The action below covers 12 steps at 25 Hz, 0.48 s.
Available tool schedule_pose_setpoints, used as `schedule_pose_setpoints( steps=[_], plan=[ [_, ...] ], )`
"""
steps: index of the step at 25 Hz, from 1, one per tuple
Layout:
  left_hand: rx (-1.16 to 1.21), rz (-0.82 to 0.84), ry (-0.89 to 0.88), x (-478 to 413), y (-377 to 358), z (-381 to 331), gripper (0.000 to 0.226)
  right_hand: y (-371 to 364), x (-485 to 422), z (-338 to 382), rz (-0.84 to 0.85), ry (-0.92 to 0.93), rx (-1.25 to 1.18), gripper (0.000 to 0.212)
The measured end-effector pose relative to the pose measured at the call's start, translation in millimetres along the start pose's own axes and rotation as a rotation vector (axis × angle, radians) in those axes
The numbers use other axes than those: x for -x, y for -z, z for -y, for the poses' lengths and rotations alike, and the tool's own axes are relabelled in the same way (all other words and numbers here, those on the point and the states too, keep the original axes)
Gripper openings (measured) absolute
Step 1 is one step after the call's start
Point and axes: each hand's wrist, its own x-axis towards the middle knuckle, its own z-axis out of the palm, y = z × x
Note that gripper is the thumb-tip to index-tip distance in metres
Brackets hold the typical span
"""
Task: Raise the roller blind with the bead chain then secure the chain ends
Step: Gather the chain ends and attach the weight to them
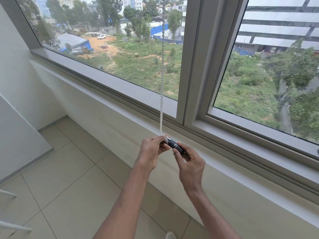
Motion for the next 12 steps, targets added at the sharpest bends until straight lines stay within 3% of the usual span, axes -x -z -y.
schedule_pose_setpoints(
  steps=[6, 12],
  plan=[
    [0.006, 0.007, -0.014, 4.2, -1.3, 2.4, 0.018, 1.7, 0.8, -2.8, -0.017, -0.026, -0.009, 0.027],
    [-0.045, -0.012, -0.028, 2.4, -4.8, 5.9, 0.024, 3.8, 4.9, -3.8, -0.01, 0.085, 0.044, 0.041]
  ],
)
